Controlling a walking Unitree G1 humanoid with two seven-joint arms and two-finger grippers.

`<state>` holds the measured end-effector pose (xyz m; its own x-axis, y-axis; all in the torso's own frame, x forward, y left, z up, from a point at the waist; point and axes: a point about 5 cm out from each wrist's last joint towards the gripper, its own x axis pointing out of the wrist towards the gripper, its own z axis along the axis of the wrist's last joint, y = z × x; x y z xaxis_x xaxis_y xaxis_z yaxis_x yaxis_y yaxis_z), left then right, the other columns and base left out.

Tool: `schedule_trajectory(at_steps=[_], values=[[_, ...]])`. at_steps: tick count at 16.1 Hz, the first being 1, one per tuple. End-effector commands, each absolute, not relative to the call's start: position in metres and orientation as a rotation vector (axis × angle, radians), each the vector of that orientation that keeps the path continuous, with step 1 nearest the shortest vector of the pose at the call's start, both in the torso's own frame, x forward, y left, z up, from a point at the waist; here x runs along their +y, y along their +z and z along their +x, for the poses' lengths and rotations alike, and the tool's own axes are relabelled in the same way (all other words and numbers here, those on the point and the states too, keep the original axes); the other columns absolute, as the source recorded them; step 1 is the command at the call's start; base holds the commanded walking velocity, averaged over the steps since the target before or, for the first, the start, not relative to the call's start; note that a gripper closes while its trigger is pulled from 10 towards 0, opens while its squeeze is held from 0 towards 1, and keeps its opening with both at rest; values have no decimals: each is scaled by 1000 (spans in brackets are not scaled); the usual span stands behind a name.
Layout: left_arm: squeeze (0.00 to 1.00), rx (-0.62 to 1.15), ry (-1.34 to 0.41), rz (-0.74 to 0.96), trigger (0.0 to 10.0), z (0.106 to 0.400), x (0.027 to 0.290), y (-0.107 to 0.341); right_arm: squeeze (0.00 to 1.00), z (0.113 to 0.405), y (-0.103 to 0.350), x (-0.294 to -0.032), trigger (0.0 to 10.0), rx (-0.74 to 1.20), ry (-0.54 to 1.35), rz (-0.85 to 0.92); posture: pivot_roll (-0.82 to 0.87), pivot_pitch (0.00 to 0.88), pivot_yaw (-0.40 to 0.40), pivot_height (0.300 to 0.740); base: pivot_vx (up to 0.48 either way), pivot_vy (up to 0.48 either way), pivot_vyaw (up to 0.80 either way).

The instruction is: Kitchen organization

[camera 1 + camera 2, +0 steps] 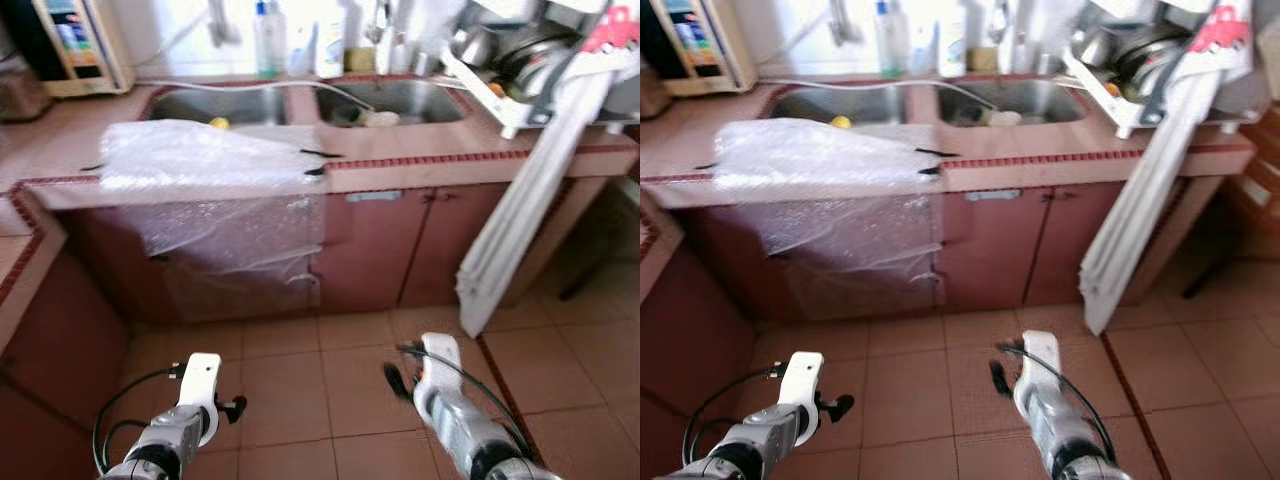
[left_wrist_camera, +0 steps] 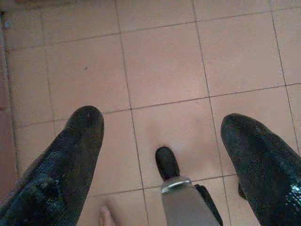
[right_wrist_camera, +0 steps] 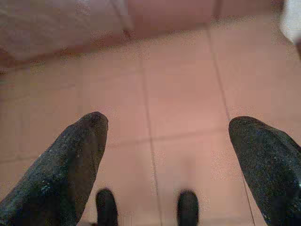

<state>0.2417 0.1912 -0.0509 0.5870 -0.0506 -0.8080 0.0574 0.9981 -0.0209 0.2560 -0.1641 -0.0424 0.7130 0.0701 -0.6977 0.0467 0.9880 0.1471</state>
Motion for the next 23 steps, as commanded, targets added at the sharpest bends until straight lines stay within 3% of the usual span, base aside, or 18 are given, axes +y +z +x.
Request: schedule_trajectory(at_steps=[1,7,23], values=[[0,937,-58,9,10000,242,192,-50,0,257,-42,-164,10000,776,23,141,-115,0,35,740,0,0,-800],[0,944,-87,-10,10000,240,189,-52,0,257,-42,-165,10000,762,31,110,-130,0,41,740,0,0,-798],[0,943,-103,31,10000,241,193,-51,0,259,-40,-158,10000,749,47,108,-125,0,60,740,276,0,-789]])
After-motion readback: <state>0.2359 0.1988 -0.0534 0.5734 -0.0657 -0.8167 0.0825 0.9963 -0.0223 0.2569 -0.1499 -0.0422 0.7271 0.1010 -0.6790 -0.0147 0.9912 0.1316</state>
